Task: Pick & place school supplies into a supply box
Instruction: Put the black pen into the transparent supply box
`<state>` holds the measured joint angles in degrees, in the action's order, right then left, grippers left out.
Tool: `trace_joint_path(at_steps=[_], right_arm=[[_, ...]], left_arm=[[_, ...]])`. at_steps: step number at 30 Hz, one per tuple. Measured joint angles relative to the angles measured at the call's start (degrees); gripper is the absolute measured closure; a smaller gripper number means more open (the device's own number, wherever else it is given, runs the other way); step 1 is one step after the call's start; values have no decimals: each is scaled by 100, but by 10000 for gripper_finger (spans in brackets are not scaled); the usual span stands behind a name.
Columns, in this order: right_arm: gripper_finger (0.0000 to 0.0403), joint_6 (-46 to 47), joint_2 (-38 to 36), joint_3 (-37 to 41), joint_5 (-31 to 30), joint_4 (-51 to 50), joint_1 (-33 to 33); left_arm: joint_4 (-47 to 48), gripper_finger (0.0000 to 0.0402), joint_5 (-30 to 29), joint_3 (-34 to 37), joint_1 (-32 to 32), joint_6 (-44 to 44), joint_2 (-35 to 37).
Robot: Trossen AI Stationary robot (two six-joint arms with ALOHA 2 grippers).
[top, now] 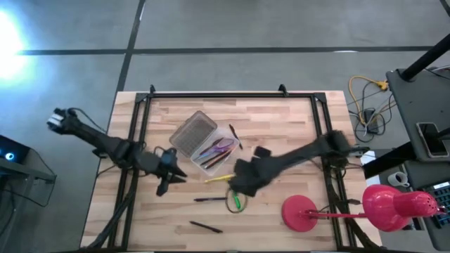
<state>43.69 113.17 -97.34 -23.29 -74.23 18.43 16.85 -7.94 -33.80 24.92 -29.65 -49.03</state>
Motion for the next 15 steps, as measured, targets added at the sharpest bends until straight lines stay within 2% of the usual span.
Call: trace_joint_path(at_steps=[4,7,15], right_arm=[[266,804,-812,785,-241,726,376],[266,1373,-1101,1175,-310,859,649],[266,1957,-1138,1538,-353,861,1125]], left_arm=[[-19,320,-451,-258,666,-535,-614],[-16,320,-473,-631,975,-627,-1243],[493,320,-463,-1835,1109,-709,-2957]])
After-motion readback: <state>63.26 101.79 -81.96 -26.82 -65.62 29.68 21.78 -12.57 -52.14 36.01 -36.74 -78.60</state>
